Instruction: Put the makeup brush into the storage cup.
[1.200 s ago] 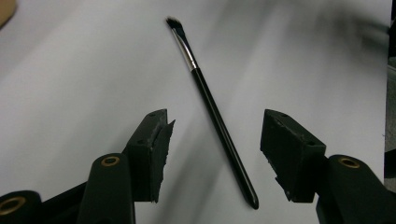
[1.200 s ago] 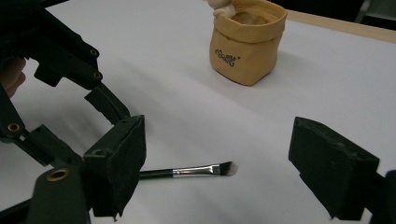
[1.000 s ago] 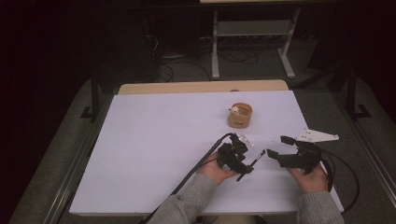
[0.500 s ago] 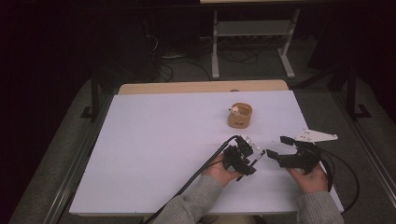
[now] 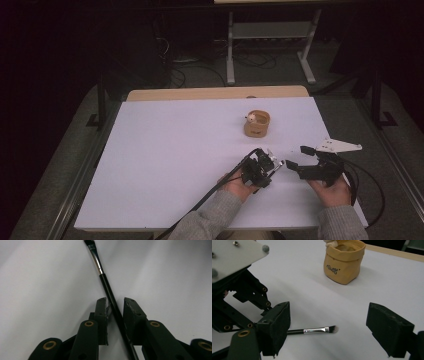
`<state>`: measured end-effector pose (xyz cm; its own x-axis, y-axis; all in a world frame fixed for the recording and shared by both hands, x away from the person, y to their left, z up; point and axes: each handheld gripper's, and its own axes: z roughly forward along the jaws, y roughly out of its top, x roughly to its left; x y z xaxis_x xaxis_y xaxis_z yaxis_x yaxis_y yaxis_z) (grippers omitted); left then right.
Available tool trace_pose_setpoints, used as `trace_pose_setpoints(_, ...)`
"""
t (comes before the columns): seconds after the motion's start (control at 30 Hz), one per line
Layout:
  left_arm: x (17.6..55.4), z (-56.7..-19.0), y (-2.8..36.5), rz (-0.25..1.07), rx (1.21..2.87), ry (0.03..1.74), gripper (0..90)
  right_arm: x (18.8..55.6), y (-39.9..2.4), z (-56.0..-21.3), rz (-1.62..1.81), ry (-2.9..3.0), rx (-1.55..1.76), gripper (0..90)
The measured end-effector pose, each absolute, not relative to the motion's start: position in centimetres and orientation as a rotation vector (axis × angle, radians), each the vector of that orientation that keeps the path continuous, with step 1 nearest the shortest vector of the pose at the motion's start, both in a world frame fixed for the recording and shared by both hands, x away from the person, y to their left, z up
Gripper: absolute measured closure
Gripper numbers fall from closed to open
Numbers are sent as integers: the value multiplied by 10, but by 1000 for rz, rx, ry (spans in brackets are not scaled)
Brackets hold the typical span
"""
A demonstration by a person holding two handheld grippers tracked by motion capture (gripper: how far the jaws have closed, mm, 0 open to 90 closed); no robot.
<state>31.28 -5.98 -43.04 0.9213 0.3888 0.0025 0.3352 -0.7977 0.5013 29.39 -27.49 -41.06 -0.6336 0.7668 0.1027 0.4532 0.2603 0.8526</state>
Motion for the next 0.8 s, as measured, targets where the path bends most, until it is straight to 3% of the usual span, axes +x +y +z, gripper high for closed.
trace_pose_setpoints(0.27, 312, -429, -64, 137, 2601, 532, 833, 293, -275, -410, 1318, 2201, 1116, 184)
trace_pose_setpoints(0.8, 318, -424, -60, 163, 2626, 503, 842, 292, -279, -411, 1347, 2188, 1130, 182)
